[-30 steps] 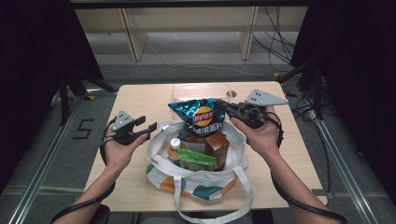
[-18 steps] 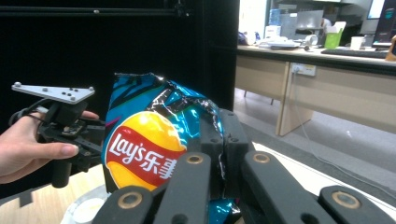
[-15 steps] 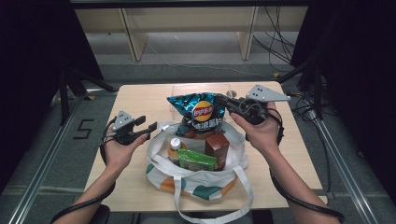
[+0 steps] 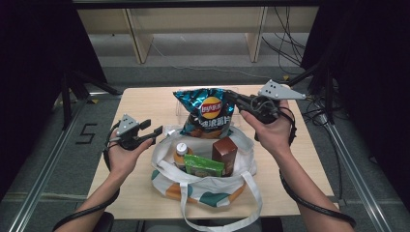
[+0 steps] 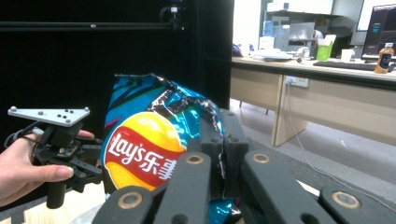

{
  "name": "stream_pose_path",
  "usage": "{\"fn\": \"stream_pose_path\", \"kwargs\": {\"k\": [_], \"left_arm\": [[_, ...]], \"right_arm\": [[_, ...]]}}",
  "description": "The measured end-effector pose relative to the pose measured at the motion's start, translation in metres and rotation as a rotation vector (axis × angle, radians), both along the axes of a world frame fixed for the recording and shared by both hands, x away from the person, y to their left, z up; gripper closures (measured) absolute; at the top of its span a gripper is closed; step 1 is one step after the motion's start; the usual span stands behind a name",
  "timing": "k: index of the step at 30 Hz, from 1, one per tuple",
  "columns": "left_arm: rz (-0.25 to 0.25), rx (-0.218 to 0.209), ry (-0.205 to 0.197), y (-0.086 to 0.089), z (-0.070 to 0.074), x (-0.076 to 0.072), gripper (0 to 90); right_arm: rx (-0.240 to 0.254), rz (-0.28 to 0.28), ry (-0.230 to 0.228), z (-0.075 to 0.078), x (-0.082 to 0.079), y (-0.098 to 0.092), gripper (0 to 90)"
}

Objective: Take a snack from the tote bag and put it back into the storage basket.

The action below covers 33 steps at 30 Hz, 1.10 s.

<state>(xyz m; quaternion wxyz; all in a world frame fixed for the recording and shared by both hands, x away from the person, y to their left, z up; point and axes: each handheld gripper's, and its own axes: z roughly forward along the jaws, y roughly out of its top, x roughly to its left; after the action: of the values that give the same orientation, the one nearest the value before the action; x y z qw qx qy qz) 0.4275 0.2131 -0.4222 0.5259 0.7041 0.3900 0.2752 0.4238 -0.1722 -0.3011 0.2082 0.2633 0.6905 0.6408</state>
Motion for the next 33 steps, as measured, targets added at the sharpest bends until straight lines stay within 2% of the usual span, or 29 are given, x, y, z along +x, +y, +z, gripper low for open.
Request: {"fn": "stream_pose_path", "kwargs": {"k": [2,3,5,6,8,10,12,13,17,18,21,26,30,33], "left_arm": [[-0.002,0.007,-0.005,0.001,0.000,0.000,42.5],[0.001,0.000,-0.001,0.000,0.000,0.000,42.5],[-0.001,-0.001,-0.003,0.000,0.000,0.000,42.5],[-0.005,0.007,-0.008,0.001,0.000,0.000,42.5],[-0.001,-0.006,-0.005,0.000,0.000,0.000,42.5],[-0.004,-0.005,-0.007,0.000,0.000,0.000,42.5],[-0.005,-0.002,-0.007,-0.001,0.000,0.000,42.5],[-0.006,0.000,-0.007,-0.001,0.000,0.000,42.5],[-0.006,-0.002,-0.009,-0.001,0.000,0.001,42.5],[-0.007,-0.002,-0.013,0.000,0.000,0.001,42.6],[-0.011,-0.013,-0.023,0.000,0.000,0.001,42.6],[-0.002,-0.013,-0.012,-0.001,0.000,0.000,42.6],[-0.005,-0.007,-0.016,-0.001,0.000,0.001,42.6],[-0.001,-0.011,-0.014,-0.001,0.000,0.000,42.6]], "right_arm": [[0.003,-0.007,-0.010,0.001,0.000,-0.001,90.0],[0.011,-0.009,0.010,0.002,-0.001,-0.001,90.0],[0.013,-0.007,-0.014,0.004,0.001,-0.001,90.0],[0.013,-0.015,-0.017,0.004,0.001,-0.002,90.0],[0.016,-0.019,-0.007,0.005,0.001,-0.002,90.0],[0.017,-0.017,-0.020,0.006,0.002,-0.003,90.0],[0.024,-0.024,0.005,0.008,0.000,-0.003,90.0],[0.022,-0.025,-0.014,0.008,0.002,-0.004,90.0],[0.025,-0.035,-0.008,0.009,0.002,-0.005,90.0],[0.025,-0.033,-0.023,0.010,0.003,-0.006,90.0],[0.033,-0.045,-0.025,0.011,0.004,-0.008,90.0],[0.052,-0.056,-0.009,0.013,0.005,-0.009,90.0],[0.051,-0.065,-0.025,0.015,0.008,-0.010,90.0],[0.041,-0.073,-0.021,0.015,0.010,-0.012,90.0]]}}
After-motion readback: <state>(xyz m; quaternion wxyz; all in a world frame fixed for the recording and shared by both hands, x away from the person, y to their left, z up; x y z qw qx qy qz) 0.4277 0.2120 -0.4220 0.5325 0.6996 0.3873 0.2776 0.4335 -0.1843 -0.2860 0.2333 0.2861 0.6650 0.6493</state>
